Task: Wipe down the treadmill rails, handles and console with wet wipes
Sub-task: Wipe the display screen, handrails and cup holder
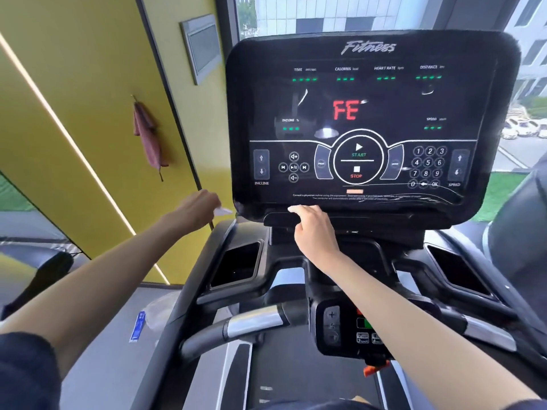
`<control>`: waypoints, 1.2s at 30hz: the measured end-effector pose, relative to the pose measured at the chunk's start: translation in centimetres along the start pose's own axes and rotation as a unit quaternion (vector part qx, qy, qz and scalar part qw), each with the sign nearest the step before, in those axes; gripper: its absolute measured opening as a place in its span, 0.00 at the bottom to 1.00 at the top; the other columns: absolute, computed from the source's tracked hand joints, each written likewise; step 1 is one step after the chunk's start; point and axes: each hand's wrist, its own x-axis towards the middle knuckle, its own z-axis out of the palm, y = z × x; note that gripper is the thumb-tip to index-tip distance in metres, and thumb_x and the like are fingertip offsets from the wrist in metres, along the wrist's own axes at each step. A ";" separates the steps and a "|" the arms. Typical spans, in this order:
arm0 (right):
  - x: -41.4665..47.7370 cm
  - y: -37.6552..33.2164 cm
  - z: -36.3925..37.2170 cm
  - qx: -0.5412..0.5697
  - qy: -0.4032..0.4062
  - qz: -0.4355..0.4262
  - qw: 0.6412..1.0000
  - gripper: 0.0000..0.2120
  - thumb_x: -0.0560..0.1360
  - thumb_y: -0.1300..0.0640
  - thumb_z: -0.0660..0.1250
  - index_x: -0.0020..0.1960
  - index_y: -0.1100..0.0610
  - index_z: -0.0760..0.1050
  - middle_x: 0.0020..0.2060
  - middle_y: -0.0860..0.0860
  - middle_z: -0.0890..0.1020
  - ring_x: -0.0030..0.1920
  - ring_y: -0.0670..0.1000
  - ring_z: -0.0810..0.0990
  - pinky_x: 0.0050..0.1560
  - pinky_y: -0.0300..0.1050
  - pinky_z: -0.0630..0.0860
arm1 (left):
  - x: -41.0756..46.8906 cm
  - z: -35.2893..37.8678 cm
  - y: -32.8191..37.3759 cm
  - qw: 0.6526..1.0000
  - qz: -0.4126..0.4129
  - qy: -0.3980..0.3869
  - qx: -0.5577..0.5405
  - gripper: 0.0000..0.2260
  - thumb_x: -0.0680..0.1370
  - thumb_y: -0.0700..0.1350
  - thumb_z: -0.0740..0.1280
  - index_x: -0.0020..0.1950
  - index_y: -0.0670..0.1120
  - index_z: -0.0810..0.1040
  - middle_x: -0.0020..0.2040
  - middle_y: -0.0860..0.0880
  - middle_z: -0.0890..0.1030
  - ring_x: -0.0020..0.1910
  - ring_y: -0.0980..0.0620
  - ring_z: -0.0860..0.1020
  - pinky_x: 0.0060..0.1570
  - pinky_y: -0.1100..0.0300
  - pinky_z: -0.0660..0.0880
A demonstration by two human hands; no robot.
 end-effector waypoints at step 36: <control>12.4 3.0 -12.0 -0.134 0.177 -0.119 0.968 0.29 0.54 0.73 0.76 0.55 0.66 0.80 0.59 0.64 0.79 0.59 0.62 0.79 0.59 0.59 0.76 | 9.9 -12.1 10.6 0.882 -0.040 0.448 -0.143 0.18 0.74 0.29 0.64 0.60 0.43 0.81 0.45 0.45 0.77 0.46 0.45 0.76 0.47 0.53 0.73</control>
